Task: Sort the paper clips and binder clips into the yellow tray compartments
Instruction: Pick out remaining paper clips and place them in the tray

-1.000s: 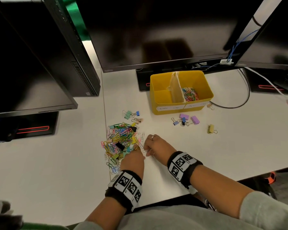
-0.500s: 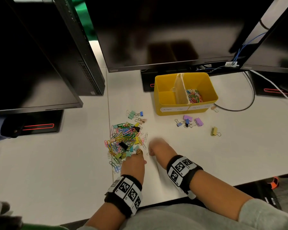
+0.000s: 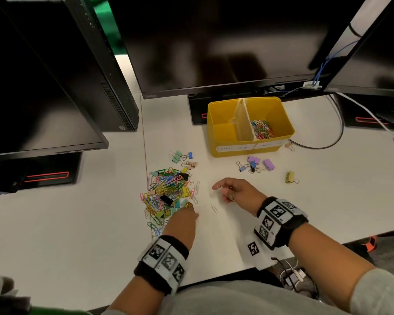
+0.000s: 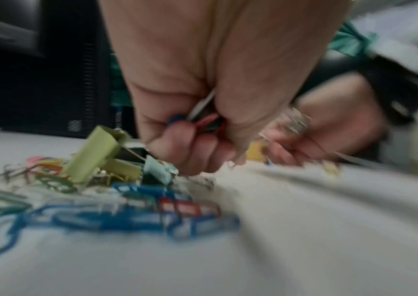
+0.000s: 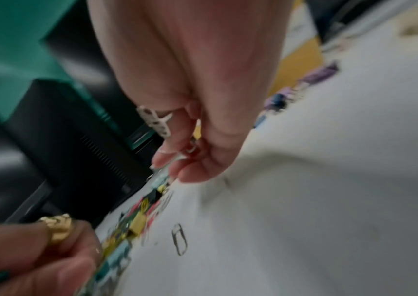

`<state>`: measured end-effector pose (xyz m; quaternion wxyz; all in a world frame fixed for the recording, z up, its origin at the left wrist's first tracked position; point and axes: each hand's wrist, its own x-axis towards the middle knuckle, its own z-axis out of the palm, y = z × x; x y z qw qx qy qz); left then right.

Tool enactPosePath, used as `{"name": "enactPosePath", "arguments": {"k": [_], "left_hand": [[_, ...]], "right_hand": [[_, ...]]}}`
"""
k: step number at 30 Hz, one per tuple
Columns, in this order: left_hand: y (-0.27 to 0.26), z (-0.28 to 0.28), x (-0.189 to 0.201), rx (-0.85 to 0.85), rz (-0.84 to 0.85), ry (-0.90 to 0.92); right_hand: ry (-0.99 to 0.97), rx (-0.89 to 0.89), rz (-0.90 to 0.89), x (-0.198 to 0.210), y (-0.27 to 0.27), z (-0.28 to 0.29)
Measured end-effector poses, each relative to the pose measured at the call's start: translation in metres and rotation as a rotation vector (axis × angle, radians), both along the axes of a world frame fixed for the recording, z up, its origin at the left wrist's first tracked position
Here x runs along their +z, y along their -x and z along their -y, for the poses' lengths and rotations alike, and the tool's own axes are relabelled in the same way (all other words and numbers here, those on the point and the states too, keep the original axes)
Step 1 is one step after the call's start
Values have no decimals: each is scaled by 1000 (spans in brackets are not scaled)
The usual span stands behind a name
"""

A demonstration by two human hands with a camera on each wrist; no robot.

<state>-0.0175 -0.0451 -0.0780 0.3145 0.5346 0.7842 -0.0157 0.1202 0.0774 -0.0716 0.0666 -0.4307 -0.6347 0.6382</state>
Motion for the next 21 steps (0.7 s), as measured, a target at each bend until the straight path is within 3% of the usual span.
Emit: {"name": "enactPosePath", "arguments": {"k": [3,6,9,11,14,18,20,21], "left_hand": [[18,-7,21,188,292,-165],[33,-8,26,382,751,-209],[38,-9,28,629,1099,-199],[40,-10,31,728,1231,-212],[41,-11,31,751,1301,-222],[44,-14,36,880,1339,-213],[46,-16,38,904,1218,-207],[46,-18,38,842,1040,-212]], "right_hand": [[298,-140,-123,3,-3,5],[377,-234,-67,4,5,12],[-37,8,319,-1,11,18],[-302,168,494,-3,14,24],[-486,285,569,-5,21,33],[-490,363,559,-3,29,35],[-454,360,462,0,32,33],[-420,337,414,1,35,30]]}}
